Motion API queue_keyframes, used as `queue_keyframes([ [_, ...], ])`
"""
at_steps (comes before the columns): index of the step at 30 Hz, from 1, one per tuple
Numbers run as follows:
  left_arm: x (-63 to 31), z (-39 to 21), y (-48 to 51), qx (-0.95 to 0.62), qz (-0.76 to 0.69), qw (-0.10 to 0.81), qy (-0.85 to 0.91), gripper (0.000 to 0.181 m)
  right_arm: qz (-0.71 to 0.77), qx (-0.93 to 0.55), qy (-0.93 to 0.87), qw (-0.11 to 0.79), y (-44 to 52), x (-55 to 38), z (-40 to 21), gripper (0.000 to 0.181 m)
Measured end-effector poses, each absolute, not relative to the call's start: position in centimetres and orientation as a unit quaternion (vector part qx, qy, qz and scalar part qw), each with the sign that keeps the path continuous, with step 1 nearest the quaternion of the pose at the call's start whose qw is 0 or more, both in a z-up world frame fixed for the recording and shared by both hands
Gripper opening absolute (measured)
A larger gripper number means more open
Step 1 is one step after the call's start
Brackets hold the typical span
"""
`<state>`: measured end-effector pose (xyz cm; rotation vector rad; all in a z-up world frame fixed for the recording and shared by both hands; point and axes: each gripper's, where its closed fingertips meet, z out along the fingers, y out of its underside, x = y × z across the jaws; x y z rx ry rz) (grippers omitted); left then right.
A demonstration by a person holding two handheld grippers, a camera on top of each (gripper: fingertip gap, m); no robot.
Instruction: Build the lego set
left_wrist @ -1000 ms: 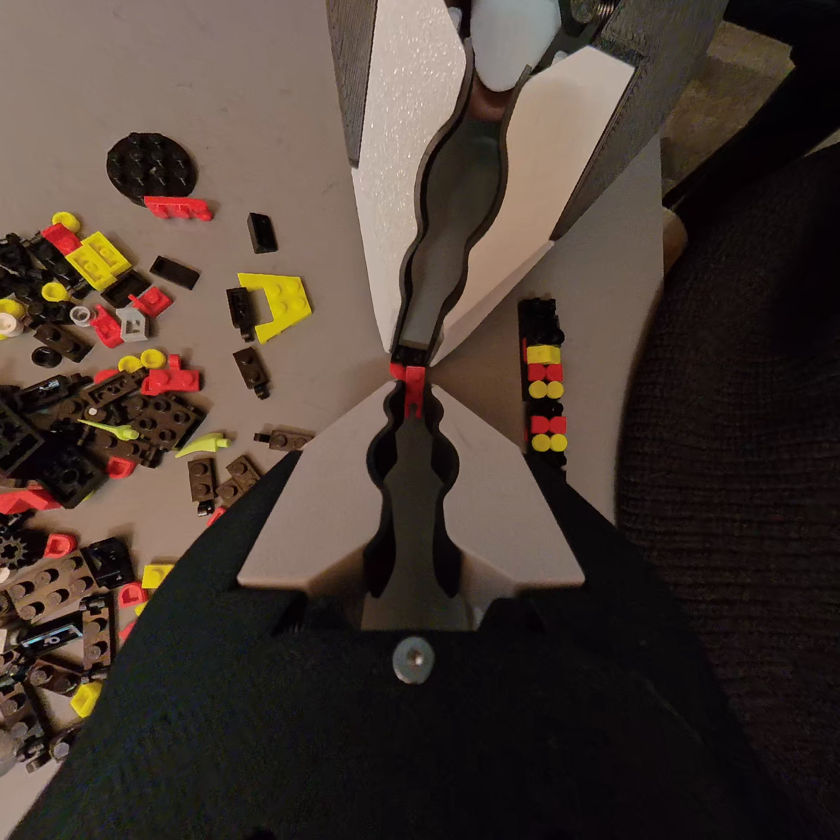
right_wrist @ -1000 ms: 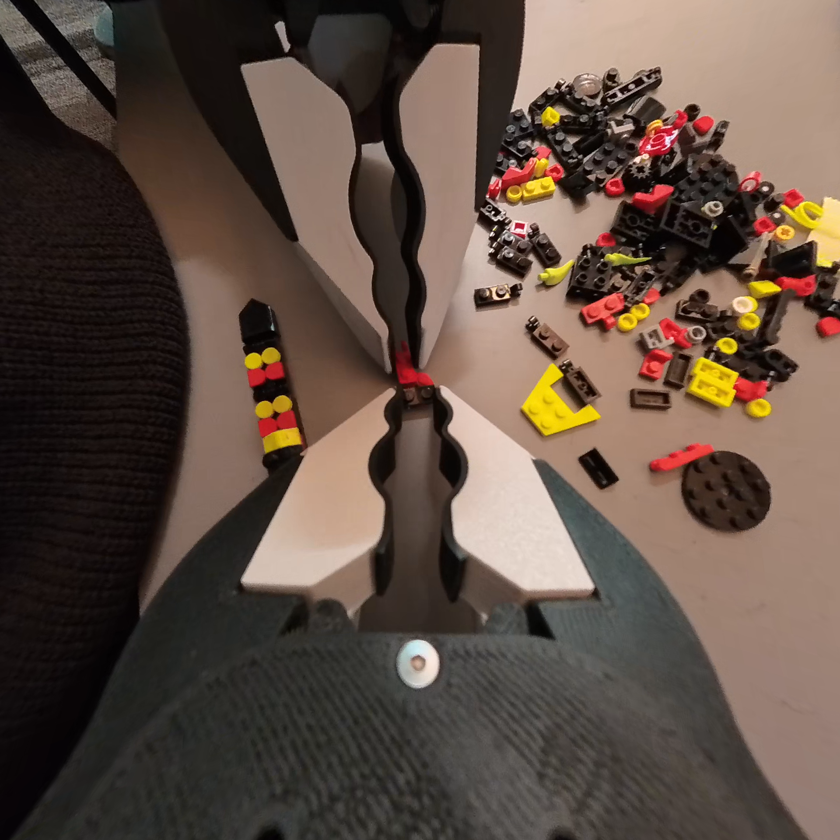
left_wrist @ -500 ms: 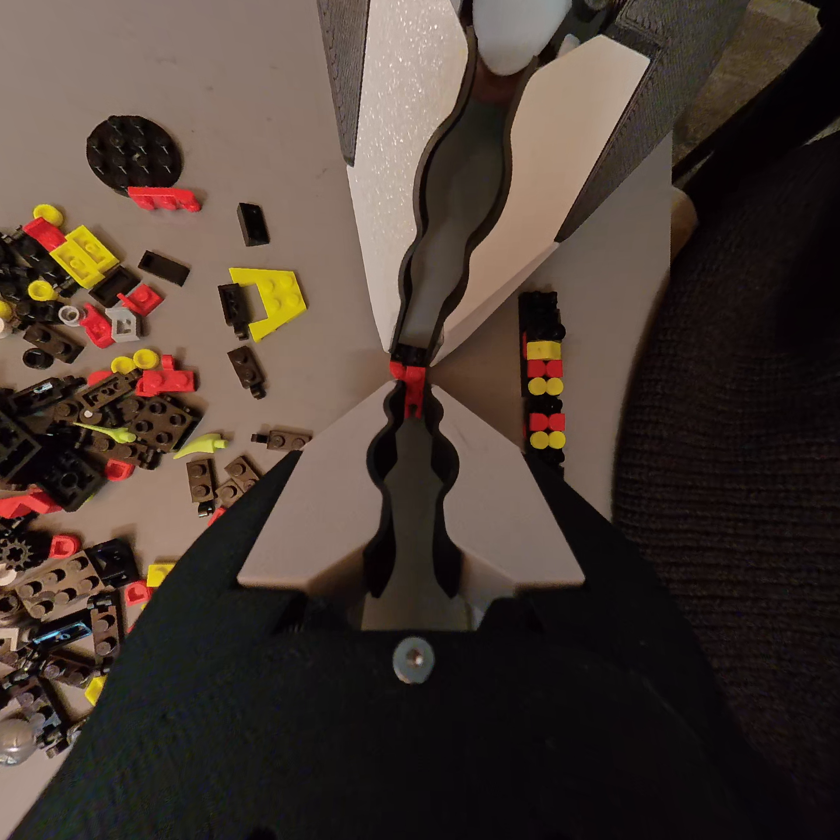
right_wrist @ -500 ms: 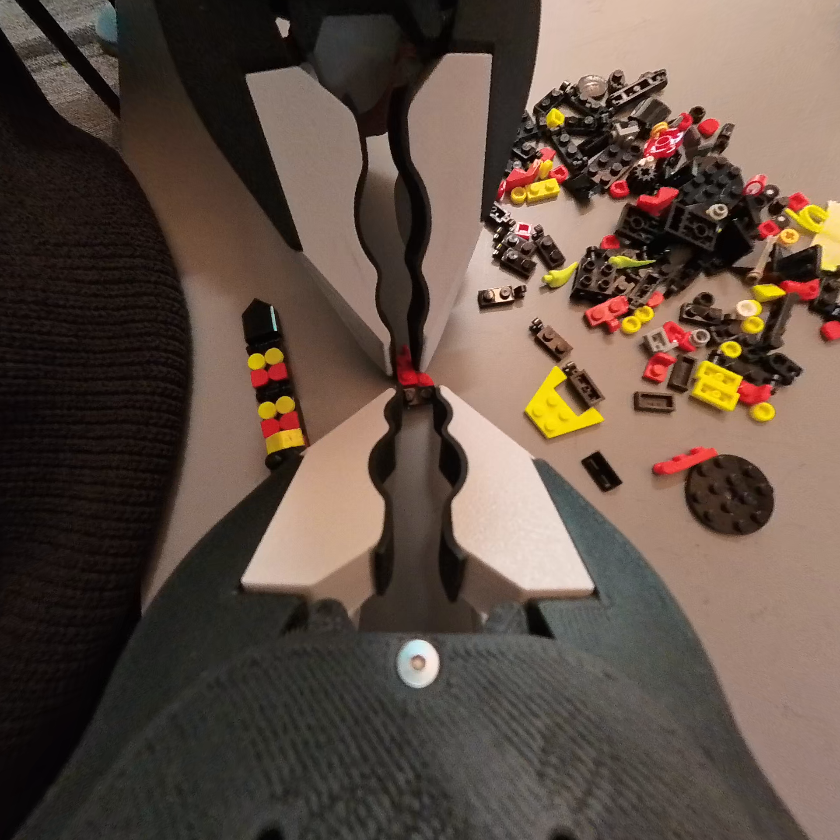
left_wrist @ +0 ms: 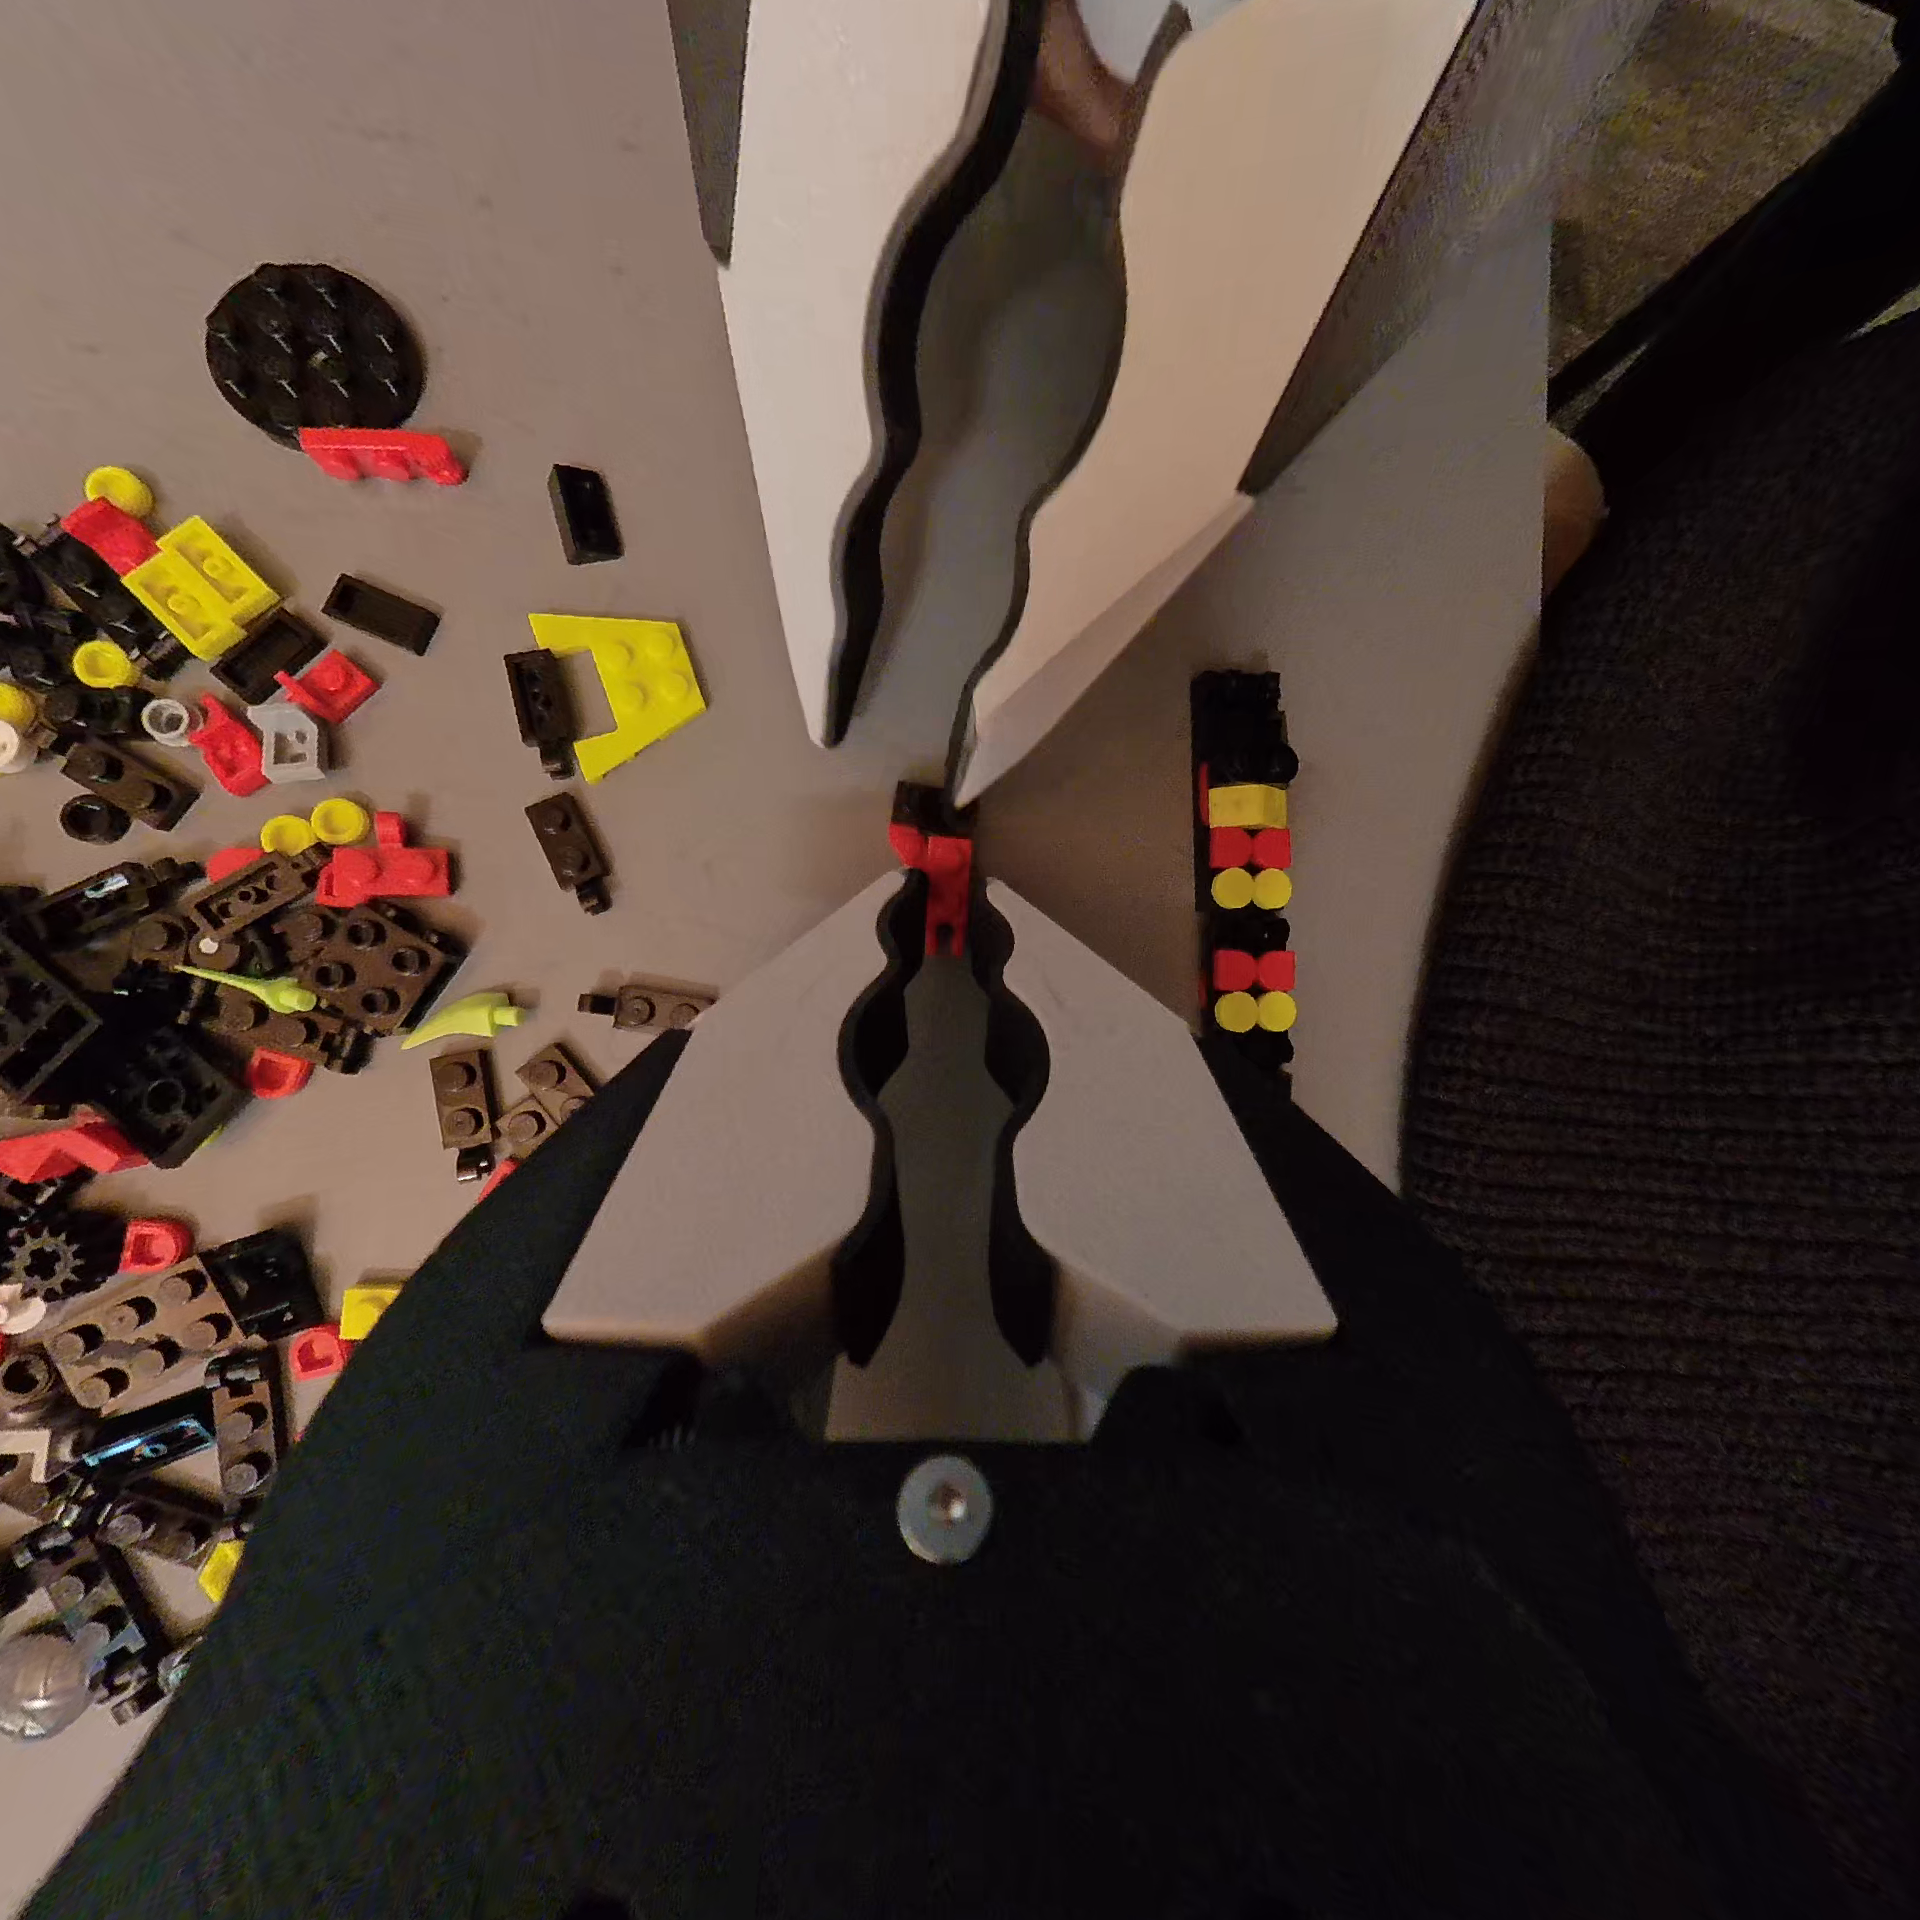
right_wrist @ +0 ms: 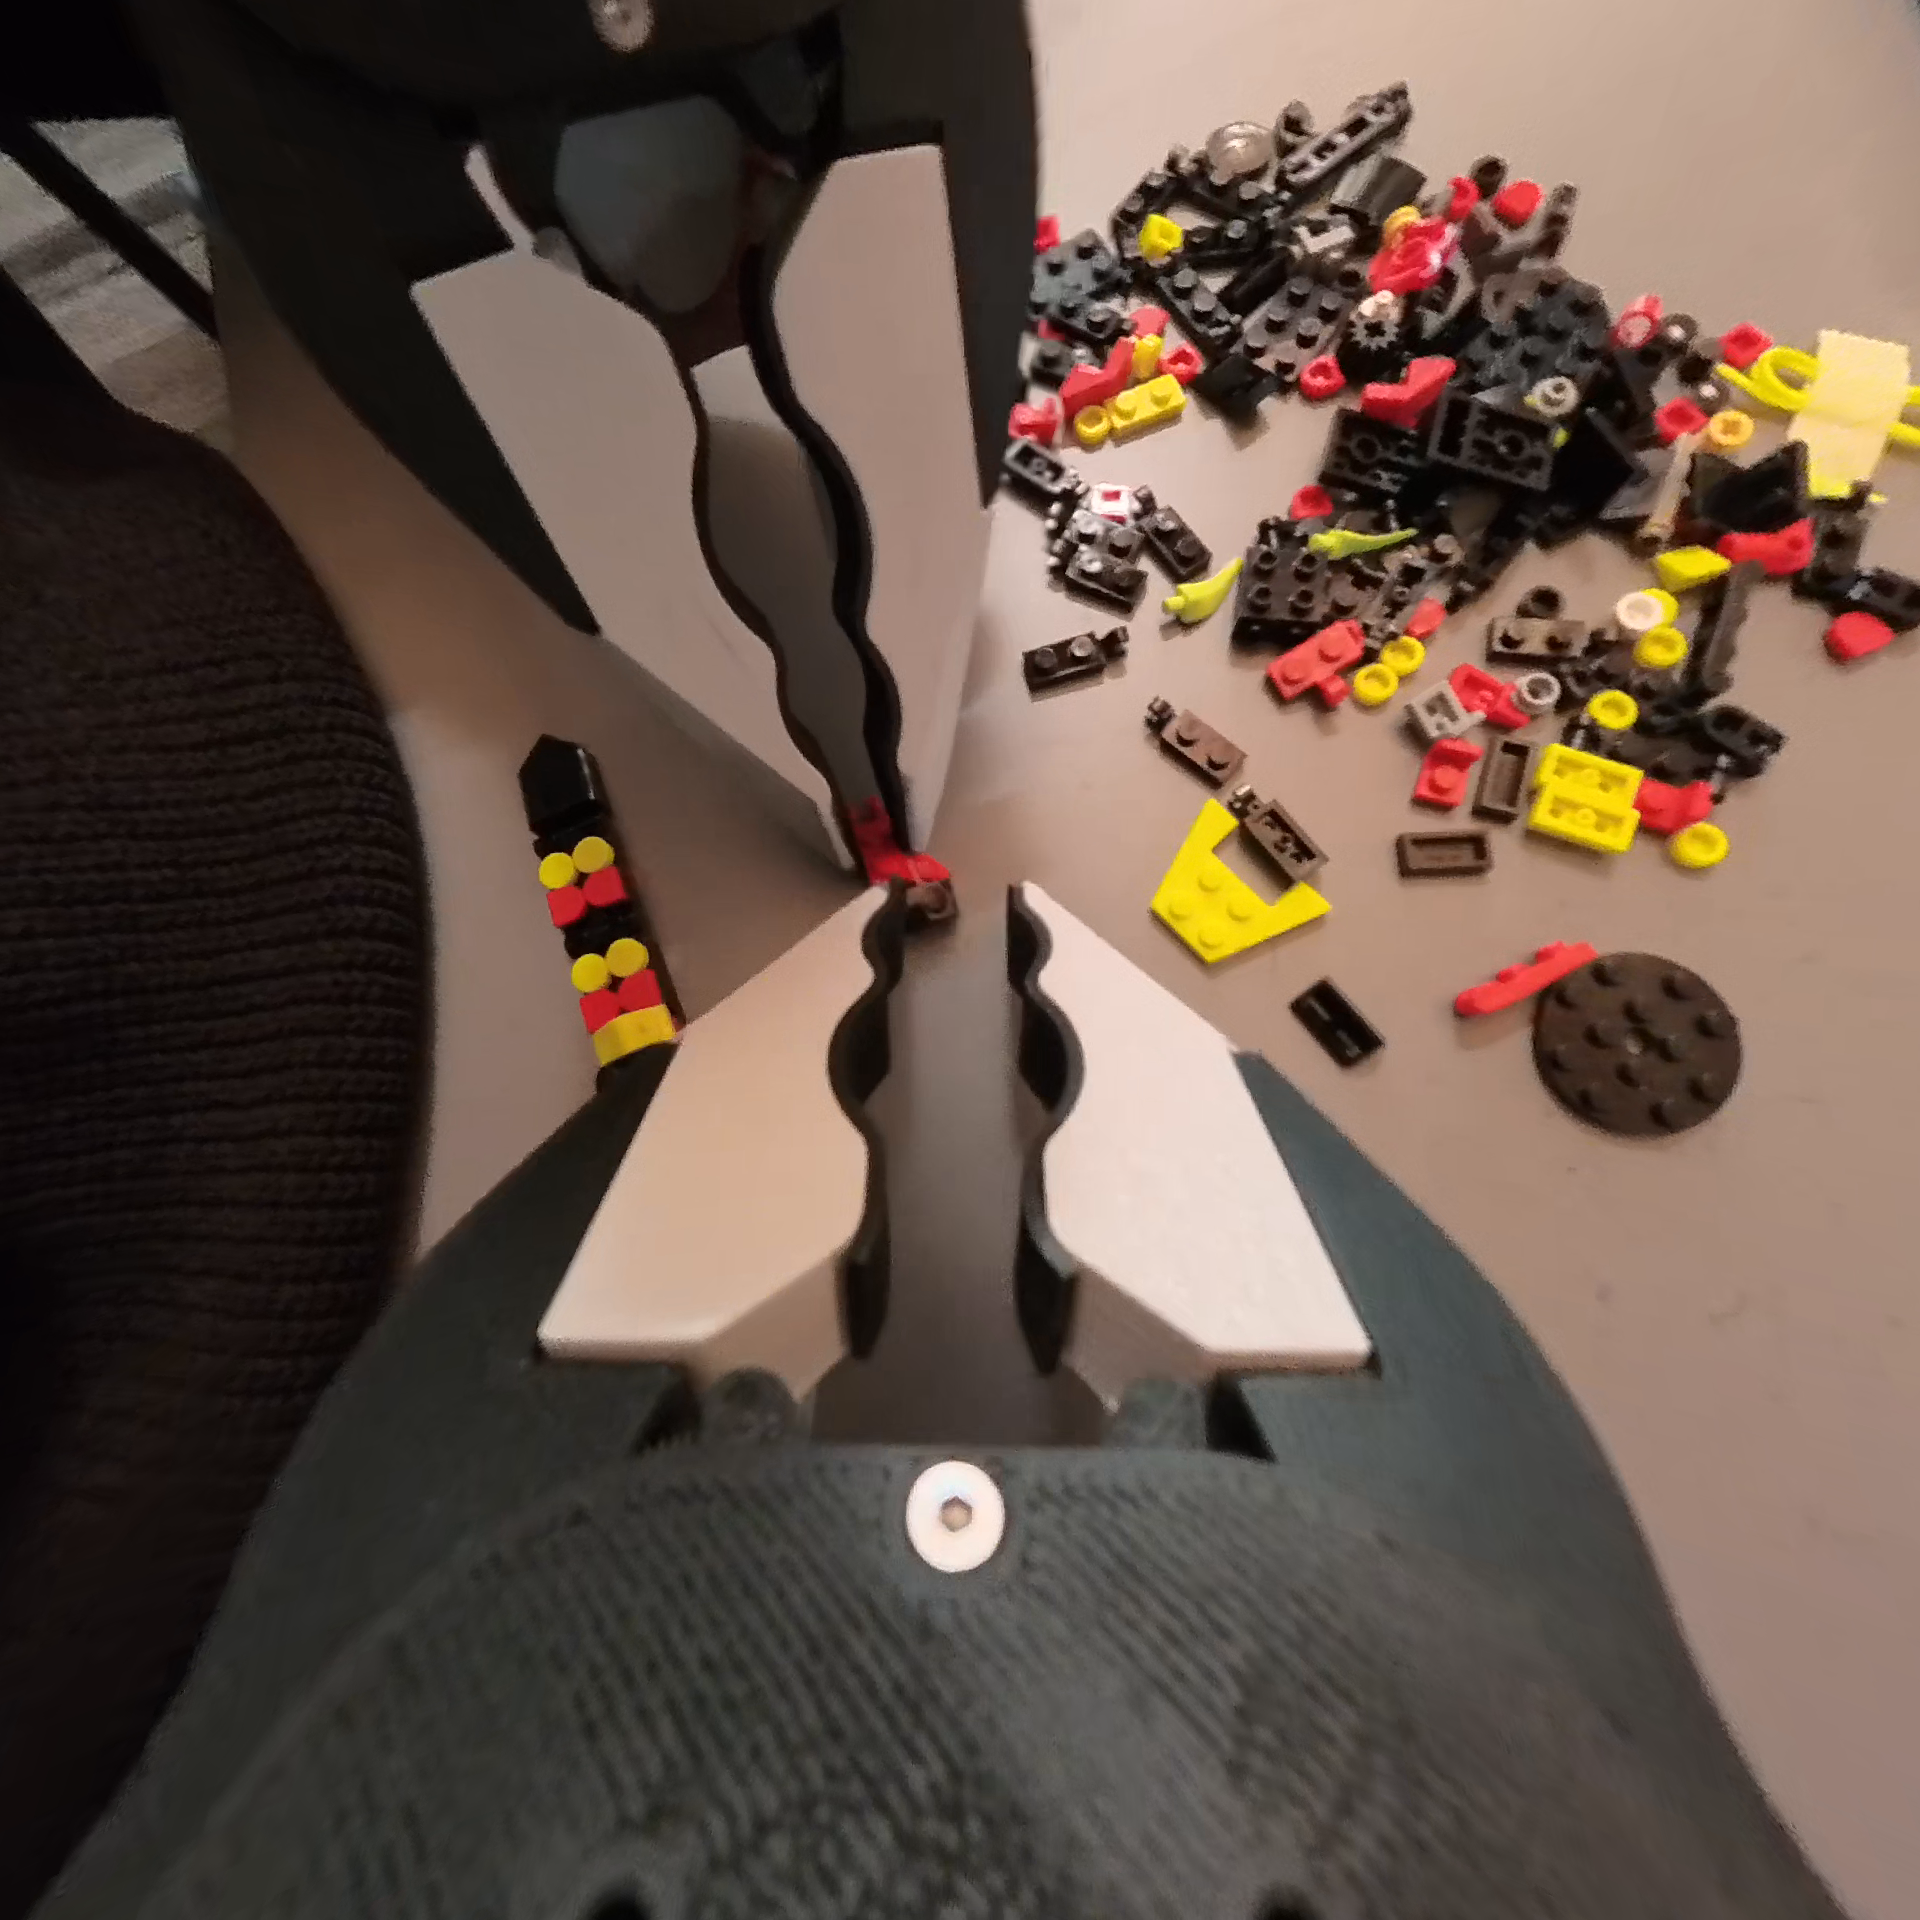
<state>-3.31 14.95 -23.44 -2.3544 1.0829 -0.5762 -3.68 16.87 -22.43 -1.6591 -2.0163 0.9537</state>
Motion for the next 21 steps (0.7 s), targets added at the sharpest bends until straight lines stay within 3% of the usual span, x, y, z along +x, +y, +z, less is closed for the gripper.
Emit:
queue_keyframes([
  [14, -3.3, -23.4, 15.0, -0.867, -0.209, 0.233, 0.387, 0.005, 0.368, -0.685, -0.622, 0.09, 15.1, -3.2, -22.7, 0.026],
  [21, -3.3, -23.4, 15.0, -0.871, -0.209, 0.229, 0.382, 0.005, 0.359, -0.681, -0.63, 0.106, 15.8, -3.3, -23.0, 0.015],
])
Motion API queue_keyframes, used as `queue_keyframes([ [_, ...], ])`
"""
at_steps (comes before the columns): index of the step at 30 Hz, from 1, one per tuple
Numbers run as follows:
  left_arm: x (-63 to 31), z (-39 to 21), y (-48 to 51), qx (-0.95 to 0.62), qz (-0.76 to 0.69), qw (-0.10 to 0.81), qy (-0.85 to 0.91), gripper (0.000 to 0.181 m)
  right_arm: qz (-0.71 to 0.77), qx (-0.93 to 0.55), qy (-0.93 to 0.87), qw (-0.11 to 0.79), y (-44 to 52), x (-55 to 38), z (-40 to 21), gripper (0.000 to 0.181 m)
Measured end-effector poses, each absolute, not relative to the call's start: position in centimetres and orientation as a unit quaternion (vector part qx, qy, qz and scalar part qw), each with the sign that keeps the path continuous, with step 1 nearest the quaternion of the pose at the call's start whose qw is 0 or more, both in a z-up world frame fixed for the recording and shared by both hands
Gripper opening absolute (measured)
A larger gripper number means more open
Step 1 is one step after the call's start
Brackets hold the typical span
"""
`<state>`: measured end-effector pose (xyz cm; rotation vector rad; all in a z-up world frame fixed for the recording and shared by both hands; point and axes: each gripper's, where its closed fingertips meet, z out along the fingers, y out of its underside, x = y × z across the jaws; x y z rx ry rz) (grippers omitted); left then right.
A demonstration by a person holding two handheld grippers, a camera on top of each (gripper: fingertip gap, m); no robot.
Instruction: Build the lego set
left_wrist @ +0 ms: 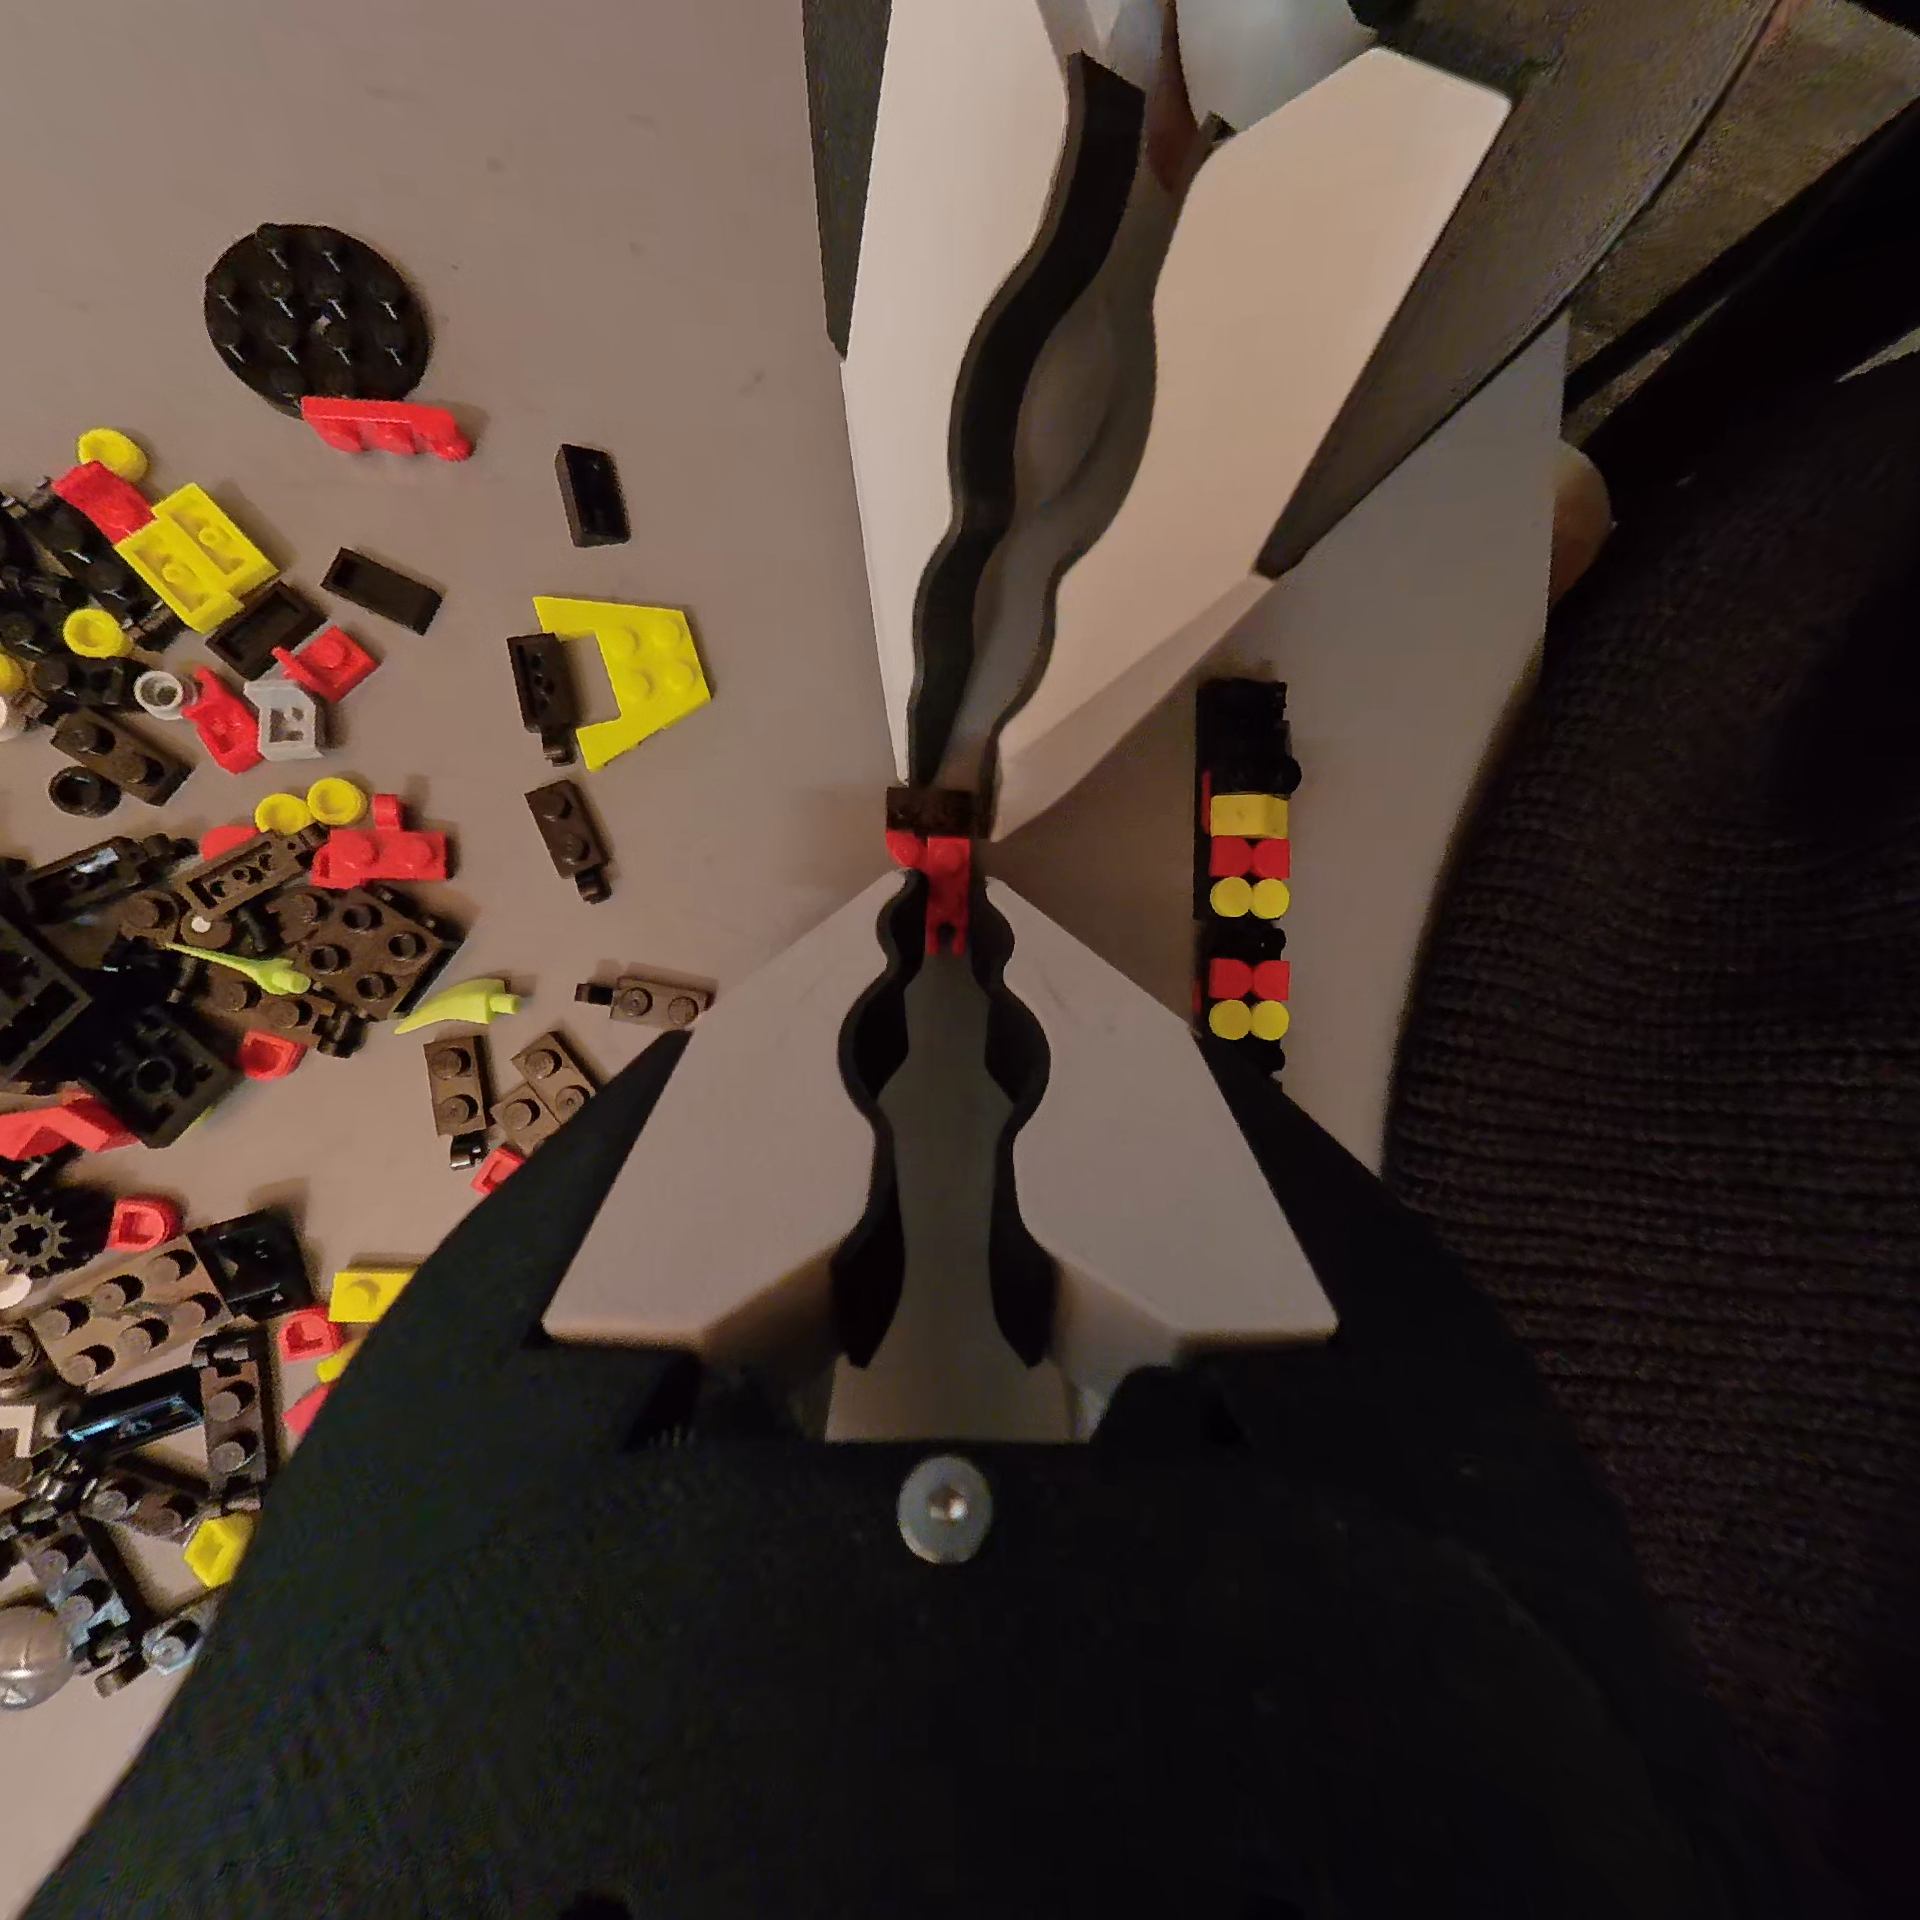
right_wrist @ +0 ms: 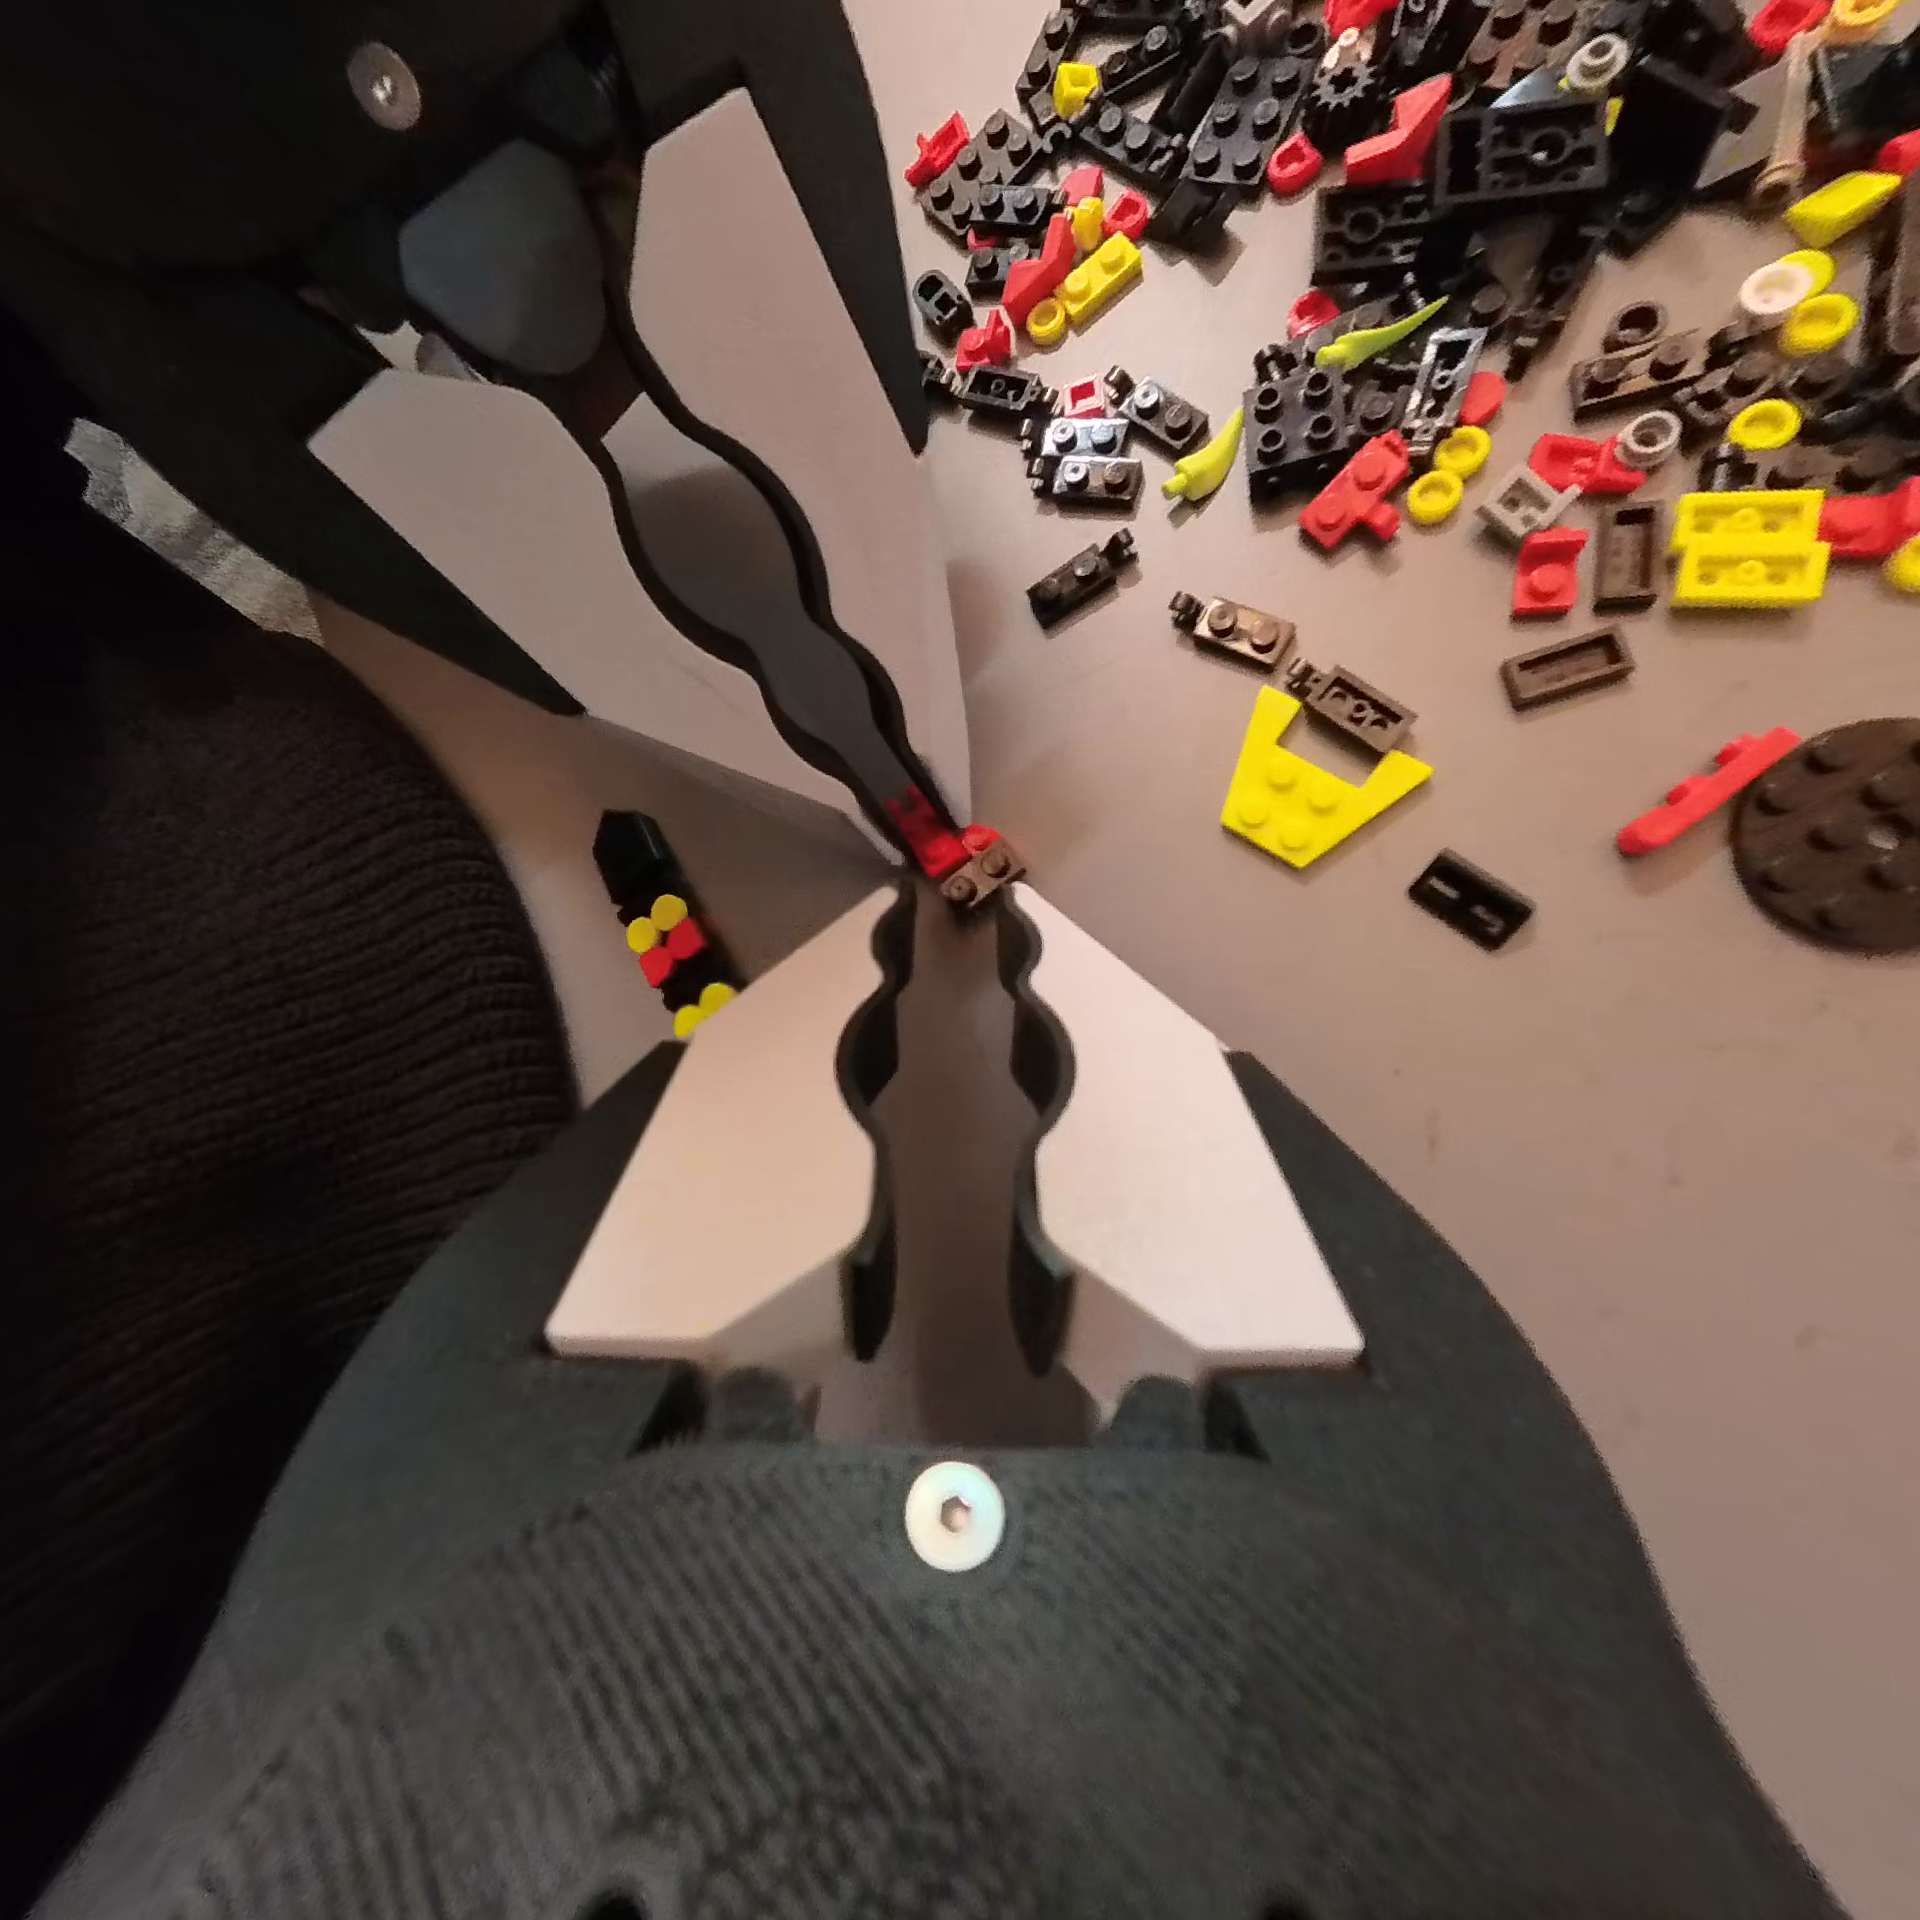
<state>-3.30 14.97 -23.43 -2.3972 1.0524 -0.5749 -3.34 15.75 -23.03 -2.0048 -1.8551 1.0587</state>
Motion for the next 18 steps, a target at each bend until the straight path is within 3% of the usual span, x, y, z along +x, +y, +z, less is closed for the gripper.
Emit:
queue_keyframes([
  [18, -3.66, -23.49, 15.26, -0.895, -0.166, 0.221, 0.351, 0.005, 0.353, -0.726, -0.583, 0.098, 16.17, -3.9, -23.17, 0.011],
])
